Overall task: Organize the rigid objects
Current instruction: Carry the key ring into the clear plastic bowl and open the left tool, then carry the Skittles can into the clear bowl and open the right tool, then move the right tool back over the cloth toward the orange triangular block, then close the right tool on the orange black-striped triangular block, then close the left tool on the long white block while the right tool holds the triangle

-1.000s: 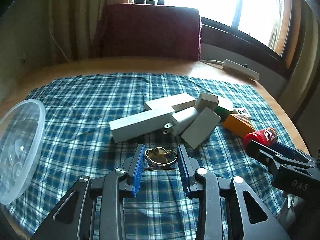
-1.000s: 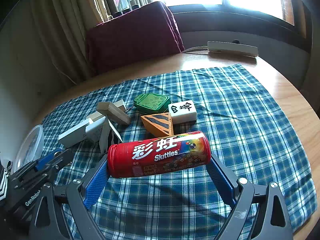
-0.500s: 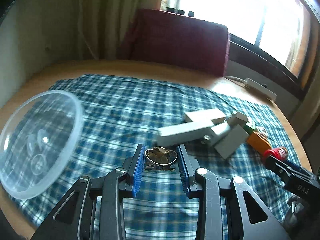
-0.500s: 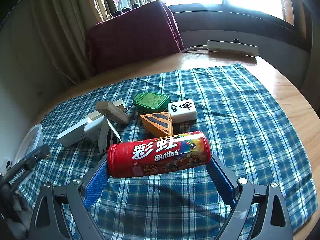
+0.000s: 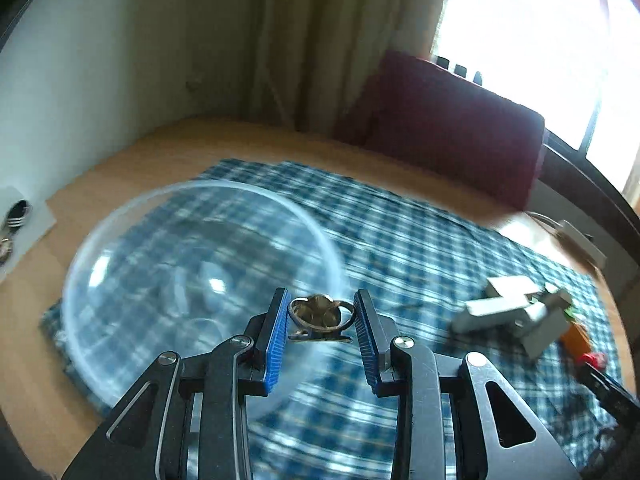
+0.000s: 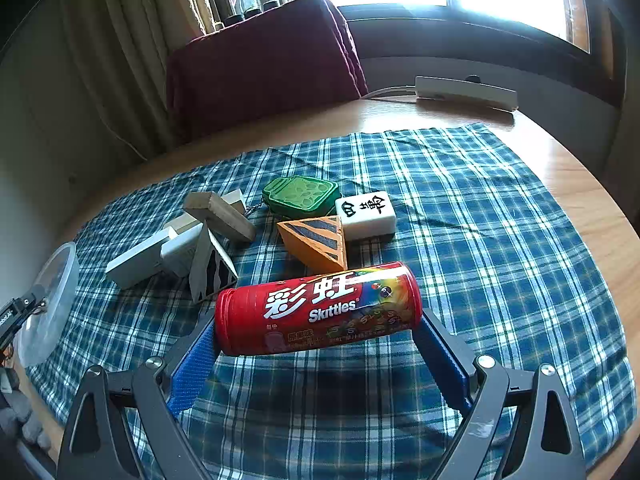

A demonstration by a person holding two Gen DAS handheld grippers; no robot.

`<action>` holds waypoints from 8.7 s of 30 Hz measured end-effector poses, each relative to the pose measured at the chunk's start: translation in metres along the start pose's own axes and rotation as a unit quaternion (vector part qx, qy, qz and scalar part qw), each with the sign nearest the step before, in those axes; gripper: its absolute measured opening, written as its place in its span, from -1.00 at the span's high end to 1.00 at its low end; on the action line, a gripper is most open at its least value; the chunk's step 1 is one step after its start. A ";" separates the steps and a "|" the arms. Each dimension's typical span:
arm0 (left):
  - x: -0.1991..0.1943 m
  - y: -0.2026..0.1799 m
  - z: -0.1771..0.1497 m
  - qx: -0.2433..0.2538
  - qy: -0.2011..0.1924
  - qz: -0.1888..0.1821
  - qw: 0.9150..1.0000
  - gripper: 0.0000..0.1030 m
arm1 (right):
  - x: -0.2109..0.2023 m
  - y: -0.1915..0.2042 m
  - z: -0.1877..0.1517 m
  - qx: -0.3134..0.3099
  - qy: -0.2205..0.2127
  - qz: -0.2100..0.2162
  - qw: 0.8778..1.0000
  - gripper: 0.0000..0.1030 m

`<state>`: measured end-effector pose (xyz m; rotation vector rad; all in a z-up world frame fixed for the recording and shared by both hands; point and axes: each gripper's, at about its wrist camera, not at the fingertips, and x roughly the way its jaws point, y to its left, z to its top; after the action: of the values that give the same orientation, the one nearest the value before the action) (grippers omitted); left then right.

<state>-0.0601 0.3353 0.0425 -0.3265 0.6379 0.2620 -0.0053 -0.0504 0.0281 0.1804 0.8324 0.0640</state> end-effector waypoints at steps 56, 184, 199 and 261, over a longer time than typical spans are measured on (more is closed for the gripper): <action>-0.030 0.094 -0.010 -0.078 -0.084 0.070 0.991 -0.62 | -0.010 0.218 0.007 -0.173 -0.025 0.125 0.977 -0.85; 0.011 -0.052 -0.005 0.026 0.048 -0.041 0.998 -0.87 | 0.015 -0.017 0.014 0.039 0.008 -0.011 0.999 -0.90; 0.014 -0.064 -0.016 0.060 0.020 -0.028 0.998 -0.87 | 0.051 0.004 0.040 0.052 0.039 -0.036 0.997 -0.80; 0.075 -0.166 -0.001 0.104 0.110 -0.083 0.985 -0.88 | 0.012 -0.026 0.008 0.047 0.027 0.011 0.998 -0.62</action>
<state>0.0534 0.1934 0.0309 -0.2069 0.8437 -0.0024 0.0076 -0.0758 0.0197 0.2773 0.8885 0.0517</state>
